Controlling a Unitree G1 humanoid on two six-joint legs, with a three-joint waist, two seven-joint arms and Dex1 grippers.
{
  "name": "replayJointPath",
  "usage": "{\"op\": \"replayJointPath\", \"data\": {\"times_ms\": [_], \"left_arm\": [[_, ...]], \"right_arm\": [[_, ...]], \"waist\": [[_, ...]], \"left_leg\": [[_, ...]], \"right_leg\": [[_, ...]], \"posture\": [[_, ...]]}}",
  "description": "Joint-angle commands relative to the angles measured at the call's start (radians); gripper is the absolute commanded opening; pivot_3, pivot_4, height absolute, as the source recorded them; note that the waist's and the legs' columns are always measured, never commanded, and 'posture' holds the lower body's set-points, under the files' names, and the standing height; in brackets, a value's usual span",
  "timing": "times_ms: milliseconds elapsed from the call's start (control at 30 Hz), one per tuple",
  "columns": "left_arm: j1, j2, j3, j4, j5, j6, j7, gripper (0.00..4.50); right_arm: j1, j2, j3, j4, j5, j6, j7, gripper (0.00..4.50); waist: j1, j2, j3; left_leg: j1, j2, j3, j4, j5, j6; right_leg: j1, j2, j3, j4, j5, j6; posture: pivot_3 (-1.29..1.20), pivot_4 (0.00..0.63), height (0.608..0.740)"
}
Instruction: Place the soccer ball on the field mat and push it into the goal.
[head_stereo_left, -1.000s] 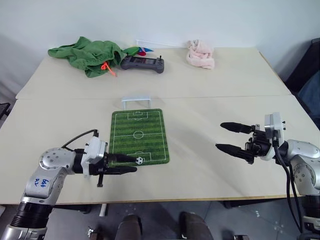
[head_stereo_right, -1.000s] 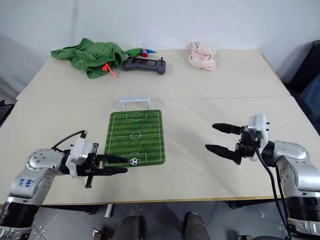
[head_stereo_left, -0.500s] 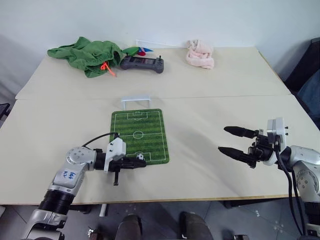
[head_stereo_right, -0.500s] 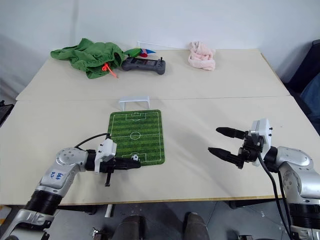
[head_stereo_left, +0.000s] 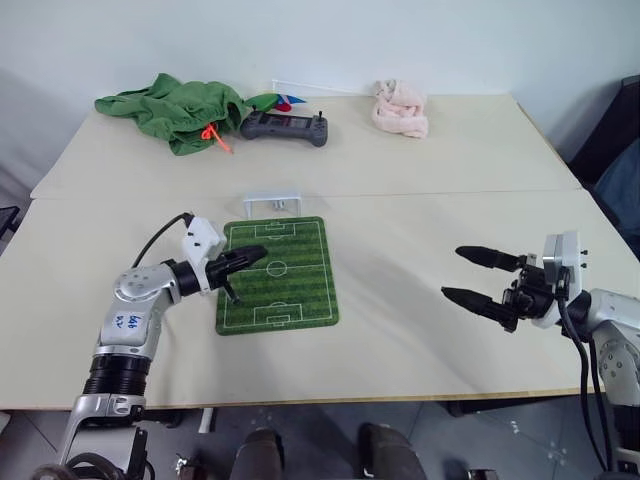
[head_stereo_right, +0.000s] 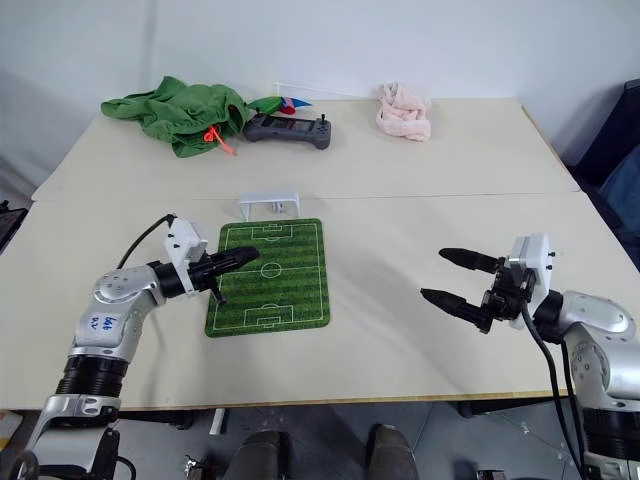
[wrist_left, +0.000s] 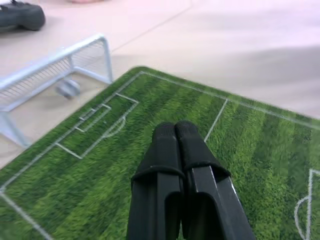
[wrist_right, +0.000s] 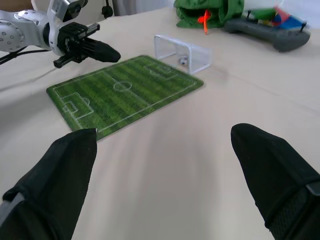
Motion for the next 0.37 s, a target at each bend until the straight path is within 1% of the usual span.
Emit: {"op": "replayJointPath", "data": {"times_ms": [33,100,200,300,367], "left_arm": [[-0.009,0.031,0.067,-0.077,-0.093,0.057,-0.032,0.04],[0.012,0.053,0.091,-0.11,-0.123,0.095,-0.043,0.04],[0.034,0.084,0.113,-0.111,-0.115,0.108,-0.027,0.04],[0.084,0.139,0.142,-0.085,-0.138,0.07,-0.125,0.04],[0.104,0.167,0.142,-0.057,-0.115,0.025,-0.155,0.04]], "right_arm": [[-0.03,-0.001,-0.006,0.013,0.003,-0.025,0.018,4.5],[-0.044,-0.005,-0.004,0.029,-0.001,-0.032,0.03,4.5],[-0.07,-0.014,0.001,0.062,-0.013,-0.041,0.047,4.5],[-0.101,-0.021,0.007,0.095,-0.026,-0.047,0.067,4.5],[-0.123,-0.02,0.013,0.117,-0.036,-0.05,0.076,4.5]], "waist": [[0.0,0.0,0.0],[0.0,0.0,0.0],[-0.001,0.0,0.0],[-0.004,0.0,0.0],[-0.006,0.0,0.0]], "left_leg": [[0.0,0.0,0.0,0.0,0.0,0.0],[0.0,0.0,0.0,-0.001,0.0,0.0],[0.0,0.0,0.0,-0.001,0.0,0.0],[0.0,0.0,0.0,0.0,0.0,0.0],[0.0,0.0,0.0,-0.001,0.0,0.0]], "right_leg": [[0.0,0.0,0.0,0.0,0.0,0.0],[0.0,0.0,0.0,0.0,0.0,0.0],[0.0,0.0,0.0,-0.001,0.0,0.0],[0.0,0.0,0.0,0.0,0.0,0.0],[0.0,0.0,0.0,0.0,0.0,0.0]], "posture": [[0.0,0.15,0.74],[0.0,0.15,0.74],[0.0,0.15,0.74],[0.0,0.15,0.74],[0.0,0.15,0.74]]}}
